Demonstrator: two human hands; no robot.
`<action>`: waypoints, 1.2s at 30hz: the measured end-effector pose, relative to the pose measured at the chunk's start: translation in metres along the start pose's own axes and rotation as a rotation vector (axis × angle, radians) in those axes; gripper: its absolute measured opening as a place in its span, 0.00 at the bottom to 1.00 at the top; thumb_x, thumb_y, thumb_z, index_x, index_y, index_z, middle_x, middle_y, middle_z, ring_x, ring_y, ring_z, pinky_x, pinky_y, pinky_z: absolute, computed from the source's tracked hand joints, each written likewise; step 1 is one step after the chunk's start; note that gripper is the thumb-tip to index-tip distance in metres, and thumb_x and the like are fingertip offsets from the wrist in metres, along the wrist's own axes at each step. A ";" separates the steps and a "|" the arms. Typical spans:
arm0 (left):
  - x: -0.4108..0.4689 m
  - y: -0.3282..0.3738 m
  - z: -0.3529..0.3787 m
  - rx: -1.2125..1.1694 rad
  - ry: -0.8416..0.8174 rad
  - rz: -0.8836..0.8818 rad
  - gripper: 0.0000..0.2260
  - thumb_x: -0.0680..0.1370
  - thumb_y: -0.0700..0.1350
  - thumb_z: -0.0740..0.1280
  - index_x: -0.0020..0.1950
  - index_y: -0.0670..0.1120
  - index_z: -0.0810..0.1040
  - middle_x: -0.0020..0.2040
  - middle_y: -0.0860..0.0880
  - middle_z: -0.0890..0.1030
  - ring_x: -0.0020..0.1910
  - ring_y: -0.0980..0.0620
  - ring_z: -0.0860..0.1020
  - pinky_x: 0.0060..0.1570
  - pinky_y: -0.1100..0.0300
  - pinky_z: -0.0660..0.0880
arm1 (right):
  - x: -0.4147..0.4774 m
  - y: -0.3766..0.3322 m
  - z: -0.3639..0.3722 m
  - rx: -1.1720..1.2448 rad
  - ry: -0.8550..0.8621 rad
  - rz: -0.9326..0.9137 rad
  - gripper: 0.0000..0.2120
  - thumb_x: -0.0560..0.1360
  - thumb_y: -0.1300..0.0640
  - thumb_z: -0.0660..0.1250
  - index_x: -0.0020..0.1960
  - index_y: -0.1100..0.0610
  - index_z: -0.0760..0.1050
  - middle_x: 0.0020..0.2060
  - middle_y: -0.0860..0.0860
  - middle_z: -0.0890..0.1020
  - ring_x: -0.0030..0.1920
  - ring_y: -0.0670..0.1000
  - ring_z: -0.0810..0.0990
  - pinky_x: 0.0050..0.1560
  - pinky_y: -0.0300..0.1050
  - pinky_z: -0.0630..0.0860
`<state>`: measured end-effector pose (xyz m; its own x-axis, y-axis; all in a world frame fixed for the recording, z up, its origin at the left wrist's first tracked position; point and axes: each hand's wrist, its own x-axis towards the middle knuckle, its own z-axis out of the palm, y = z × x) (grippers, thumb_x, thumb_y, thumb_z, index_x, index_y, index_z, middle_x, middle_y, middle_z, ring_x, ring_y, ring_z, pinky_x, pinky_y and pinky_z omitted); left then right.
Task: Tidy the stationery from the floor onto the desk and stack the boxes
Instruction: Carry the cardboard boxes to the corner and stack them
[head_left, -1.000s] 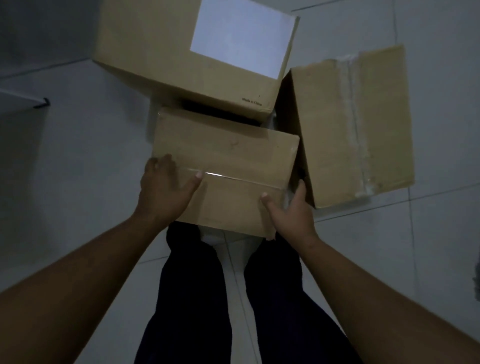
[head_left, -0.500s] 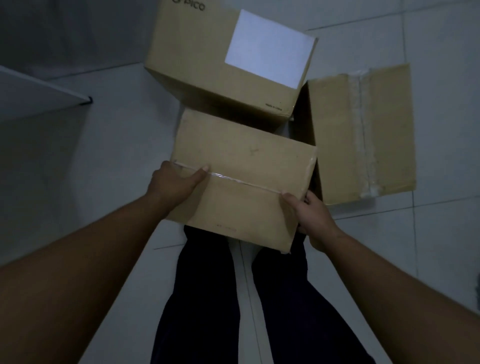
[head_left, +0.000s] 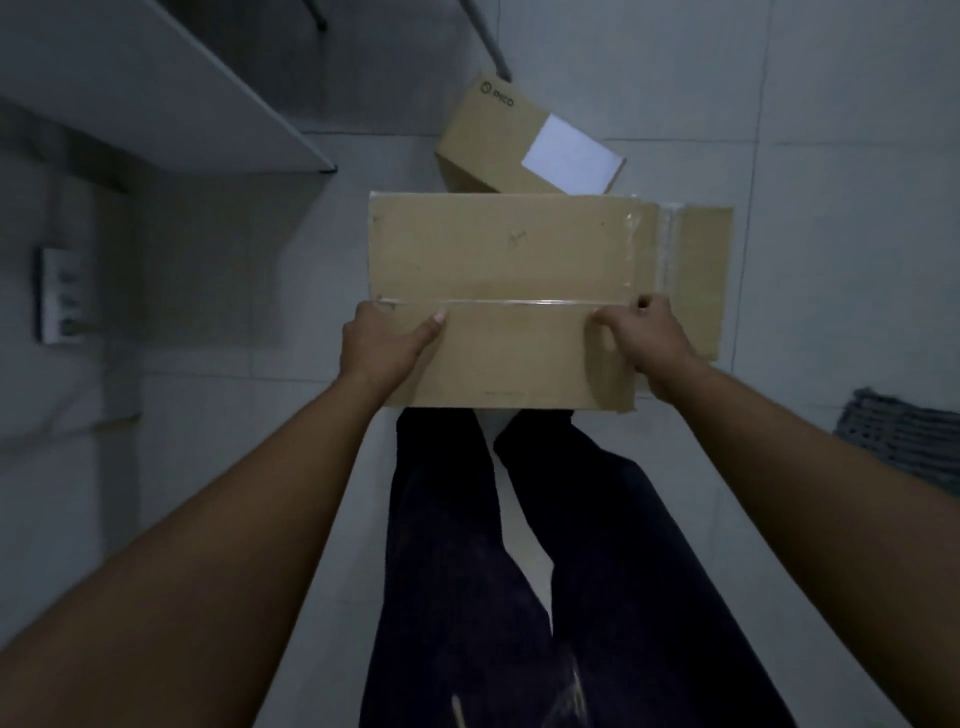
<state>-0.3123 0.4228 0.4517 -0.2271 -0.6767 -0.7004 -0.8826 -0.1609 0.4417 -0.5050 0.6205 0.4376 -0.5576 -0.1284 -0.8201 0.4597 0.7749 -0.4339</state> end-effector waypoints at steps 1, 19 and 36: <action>-0.018 -0.001 -0.009 -0.052 0.012 -0.010 0.39 0.63 0.66 0.74 0.66 0.44 0.71 0.63 0.46 0.77 0.60 0.46 0.76 0.59 0.54 0.74 | -0.015 -0.011 -0.007 -0.021 -0.008 -0.035 0.27 0.72 0.48 0.68 0.65 0.56 0.63 0.57 0.52 0.74 0.55 0.53 0.74 0.52 0.50 0.72; -0.323 -0.236 -0.193 -0.756 0.614 -0.086 0.35 0.64 0.58 0.77 0.67 0.46 0.72 0.62 0.49 0.78 0.57 0.52 0.77 0.57 0.56 0.75 | -0.320 -0.033 0.124 -0.403 -0.500 -0.613 0.29 0.74 0.49 0.68 0.72 0.45 0.61 0.67 0.50 0.72 0.60 0.55 0.75 0.60 0.59 0.74; -0.606 -0.490 -0.255 -1.054 1.325 -0.168 0.12 0.76 0.48 0.70 0.59 0.53 0.77 0.54 0.54 0.81 0.54 0.52 0.80 0.53 0.58 0.77 | -0.637 0.068 0.383 -0.682 -1.084 -1.038 0.25 0.71 0.57 0.66 0.67 0.51 0.69 0.59 0.53 0.77 0.56 0.57 0.77 0.58 0.59 0.76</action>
<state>0.3630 0.7287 0.8028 0.7880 -0.6070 -0.1027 -0.1002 -0.2910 0.9515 0.1464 0.5178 0.7876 0.4335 -0.8526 -0.2918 -0.3117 0.1619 -0.9363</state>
